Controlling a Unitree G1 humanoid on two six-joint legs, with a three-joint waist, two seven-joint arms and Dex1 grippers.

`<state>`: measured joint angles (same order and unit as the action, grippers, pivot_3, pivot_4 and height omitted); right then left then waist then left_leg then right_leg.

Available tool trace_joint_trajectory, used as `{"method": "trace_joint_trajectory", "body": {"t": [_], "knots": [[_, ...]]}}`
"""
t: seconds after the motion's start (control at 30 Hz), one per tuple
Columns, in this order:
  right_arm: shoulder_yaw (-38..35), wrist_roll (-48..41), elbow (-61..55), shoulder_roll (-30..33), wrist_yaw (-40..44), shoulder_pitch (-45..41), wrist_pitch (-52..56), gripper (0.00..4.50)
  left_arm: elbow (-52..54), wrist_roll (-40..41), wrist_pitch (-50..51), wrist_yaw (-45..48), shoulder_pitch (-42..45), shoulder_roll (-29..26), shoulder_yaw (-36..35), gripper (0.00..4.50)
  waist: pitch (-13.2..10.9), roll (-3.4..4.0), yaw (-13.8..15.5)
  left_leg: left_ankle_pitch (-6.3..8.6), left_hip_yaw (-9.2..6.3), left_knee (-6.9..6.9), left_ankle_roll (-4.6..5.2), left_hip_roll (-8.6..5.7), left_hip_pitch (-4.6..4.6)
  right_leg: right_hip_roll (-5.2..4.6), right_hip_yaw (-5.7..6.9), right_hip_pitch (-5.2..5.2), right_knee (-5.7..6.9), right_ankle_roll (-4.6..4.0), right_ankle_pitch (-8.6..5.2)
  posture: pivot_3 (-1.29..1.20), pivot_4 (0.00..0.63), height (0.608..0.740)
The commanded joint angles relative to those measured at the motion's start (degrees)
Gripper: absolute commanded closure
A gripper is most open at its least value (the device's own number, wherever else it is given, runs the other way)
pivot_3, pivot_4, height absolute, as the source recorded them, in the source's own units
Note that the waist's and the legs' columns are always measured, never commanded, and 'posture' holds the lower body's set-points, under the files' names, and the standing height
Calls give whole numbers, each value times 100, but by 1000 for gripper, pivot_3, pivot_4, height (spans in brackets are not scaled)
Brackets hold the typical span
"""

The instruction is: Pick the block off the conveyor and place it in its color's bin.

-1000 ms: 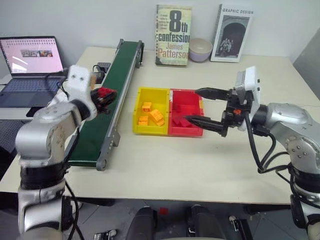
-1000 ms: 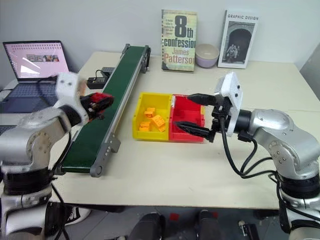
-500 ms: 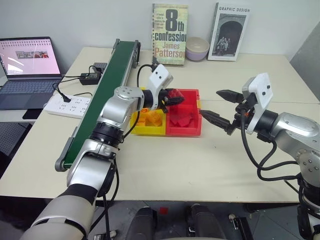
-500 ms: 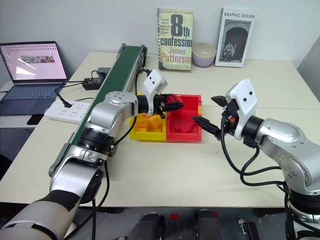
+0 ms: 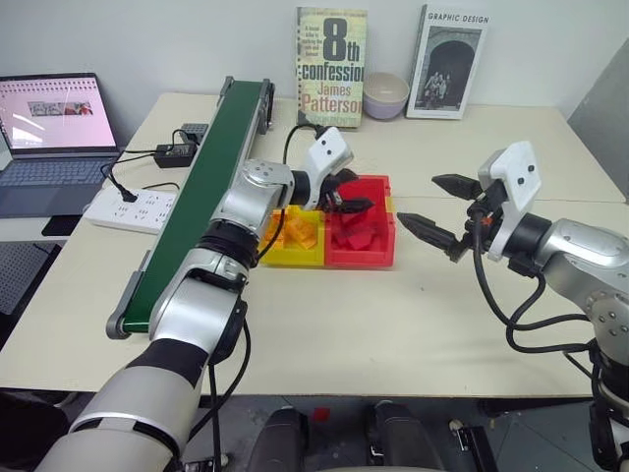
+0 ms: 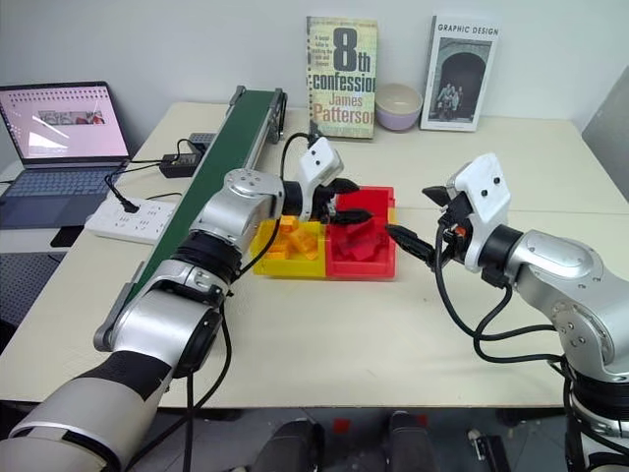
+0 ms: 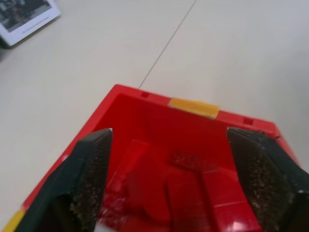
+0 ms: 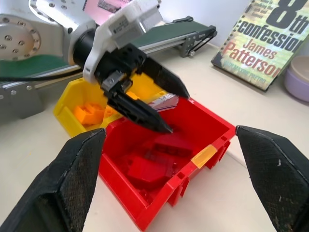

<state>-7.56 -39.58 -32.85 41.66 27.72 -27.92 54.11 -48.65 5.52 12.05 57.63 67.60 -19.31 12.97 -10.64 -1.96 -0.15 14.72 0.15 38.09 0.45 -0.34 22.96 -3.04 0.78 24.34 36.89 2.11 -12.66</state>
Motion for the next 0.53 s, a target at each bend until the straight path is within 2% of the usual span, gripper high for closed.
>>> {"method": "trace_joint_trajectory", "body": {"t": [0.03, 0.13, 0.23, 0.4, 0.53], "knots": [[71, 44, 183, 153, 369, -280, -223, 0, 1157, 176, 478, 217, -296, -700, -430, 27, 0, 0, -17, 0, -1, 0, 0, 1, 0, 0, 0, 1, 1, 0, 0, 0, 150, 740], [161, 31, 424, 302, 790, -444, -332, 0, 2879, 437, 1438, 535, -1255, -1791, -822, 27, -3, 6, -131, 0, 1, -4, 0, 7, -4, 3, -5, 4, 5, -1, 1, 0, 150, 740], [202, -10, 568, 380, 1071, -536, -398, 0, 4297, 879, 2331, 631, -2137, -2531, -1297, 27, -4, 8, -165, 0, -4, -11, 0, 18, -5, -2, -14, 5, 6, -2, 0, 0, 150, 740], [400, 58, 941, 447, 1575, -705, -571, 0, 5484, 1378, 3314, 443, -3133, -3163, -2020, 27, -5, 8, -23, 0, -24, -4, -1, 9, -1, -3, -1, -4, 4, 0, -2, 0, 150, 740], [606, 300, 1346, 390, 1797, -867, -831, 0, 5888, 1649, 3745, 81, -3624, -3248, -2492, 27, -5, 8, -6, -1, -8, 9, -1, 2, -7, -8, -4, -13, -3, 10, -8, 0, 150, 740]]}}
